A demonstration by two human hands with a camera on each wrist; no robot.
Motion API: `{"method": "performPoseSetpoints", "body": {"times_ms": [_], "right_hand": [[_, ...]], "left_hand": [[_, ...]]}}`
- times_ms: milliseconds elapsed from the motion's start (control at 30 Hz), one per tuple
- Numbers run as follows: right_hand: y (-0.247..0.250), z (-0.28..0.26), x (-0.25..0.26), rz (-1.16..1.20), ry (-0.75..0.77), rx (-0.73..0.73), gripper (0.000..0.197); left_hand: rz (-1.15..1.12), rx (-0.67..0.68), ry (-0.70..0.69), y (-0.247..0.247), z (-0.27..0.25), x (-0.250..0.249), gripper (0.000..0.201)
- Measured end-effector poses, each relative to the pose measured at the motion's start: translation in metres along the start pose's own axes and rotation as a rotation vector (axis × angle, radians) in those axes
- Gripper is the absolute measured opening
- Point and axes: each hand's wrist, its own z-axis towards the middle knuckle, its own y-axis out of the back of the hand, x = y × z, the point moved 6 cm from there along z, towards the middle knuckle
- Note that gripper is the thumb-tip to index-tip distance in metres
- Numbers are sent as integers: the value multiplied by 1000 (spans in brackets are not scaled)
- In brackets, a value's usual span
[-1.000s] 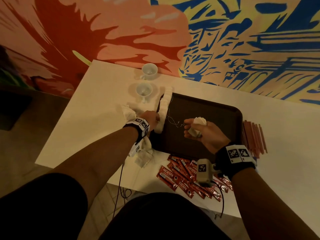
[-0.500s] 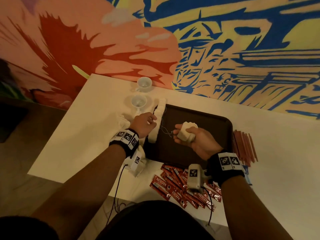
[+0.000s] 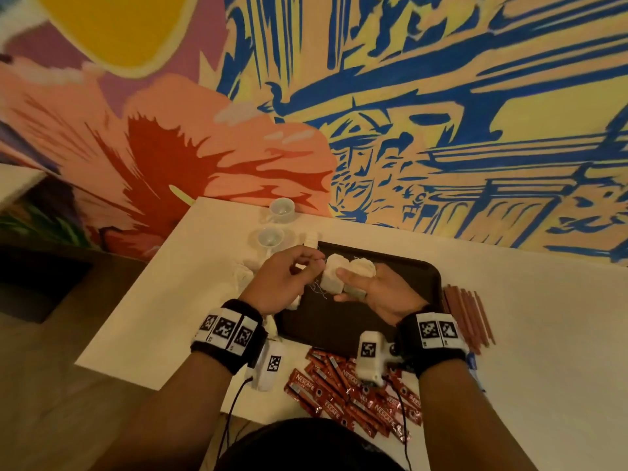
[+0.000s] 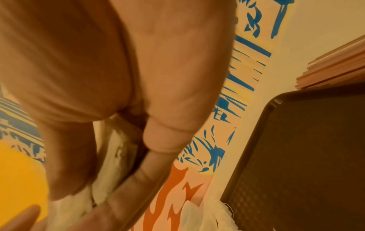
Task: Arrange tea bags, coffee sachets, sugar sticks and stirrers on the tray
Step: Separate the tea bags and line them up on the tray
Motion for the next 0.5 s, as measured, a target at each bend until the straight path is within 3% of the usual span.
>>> {"method": "performPoseSetpoints", "body": {"times_ms": [233, 500], "right_hand": [[2, -18, 15, -170, 89, 86, 33], [8, -29, 12, -308, 138, 145, 23]], "left_hand": [[24, -1, -82, -10, -16, -38, 8], [-117, -121, -59, -13, -37, -51, 6]]}}
